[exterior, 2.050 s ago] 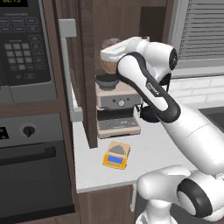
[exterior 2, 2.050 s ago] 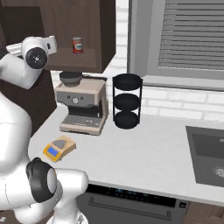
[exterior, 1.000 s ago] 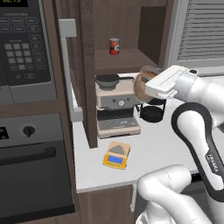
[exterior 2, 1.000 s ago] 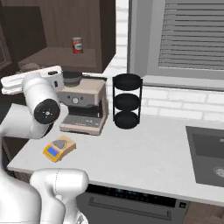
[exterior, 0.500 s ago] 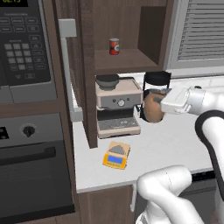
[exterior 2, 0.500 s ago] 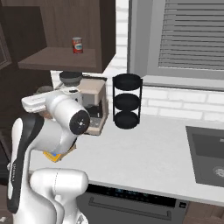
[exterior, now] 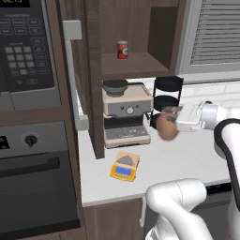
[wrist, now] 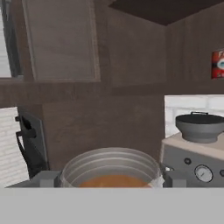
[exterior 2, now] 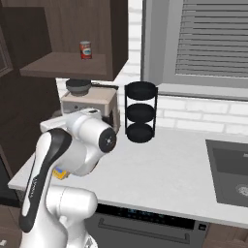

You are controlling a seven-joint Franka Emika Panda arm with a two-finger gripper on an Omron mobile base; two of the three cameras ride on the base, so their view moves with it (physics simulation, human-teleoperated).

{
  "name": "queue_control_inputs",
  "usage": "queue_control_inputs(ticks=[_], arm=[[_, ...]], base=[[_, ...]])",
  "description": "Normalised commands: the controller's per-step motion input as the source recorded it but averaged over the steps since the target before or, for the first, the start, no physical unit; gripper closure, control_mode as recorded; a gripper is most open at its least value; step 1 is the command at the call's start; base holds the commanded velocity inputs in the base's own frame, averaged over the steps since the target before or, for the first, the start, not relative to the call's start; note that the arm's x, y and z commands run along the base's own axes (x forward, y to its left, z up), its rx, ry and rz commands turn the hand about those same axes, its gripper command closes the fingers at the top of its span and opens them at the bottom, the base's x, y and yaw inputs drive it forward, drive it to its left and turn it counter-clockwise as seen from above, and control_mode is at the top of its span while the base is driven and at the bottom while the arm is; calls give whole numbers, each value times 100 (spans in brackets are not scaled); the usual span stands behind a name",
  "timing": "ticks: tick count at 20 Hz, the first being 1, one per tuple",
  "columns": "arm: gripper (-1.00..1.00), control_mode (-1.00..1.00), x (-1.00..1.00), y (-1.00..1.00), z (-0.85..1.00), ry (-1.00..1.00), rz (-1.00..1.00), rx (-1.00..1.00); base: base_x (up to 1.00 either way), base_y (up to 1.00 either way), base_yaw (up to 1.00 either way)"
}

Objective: Pick the honey bottle and place it on the digital scale for weighing, and close the cabinet.

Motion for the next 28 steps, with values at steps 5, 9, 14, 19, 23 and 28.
queue_control_inputs(ticks=[5, 9, 14, 19, 23, 28], arm=[[100, -100, 39, 9, -72, 0, 5, 0], [100, -100, 33, 27, -64, 0, 7, 1], [100, -100, 4, 56, -57, 1, 11, 13], [100, -100, 28, 35, -42, 1, 13, 9], [100, -100, 35, 11, -37, 0, 3, 0], [100, -100, 19, 14, -41, 0, 0, -1]], base=[[0, 0, 0], [0, 0, 0], [0, 0, 0], [0, 0, 0], [0, 0, 0], [0, 0, 0]])
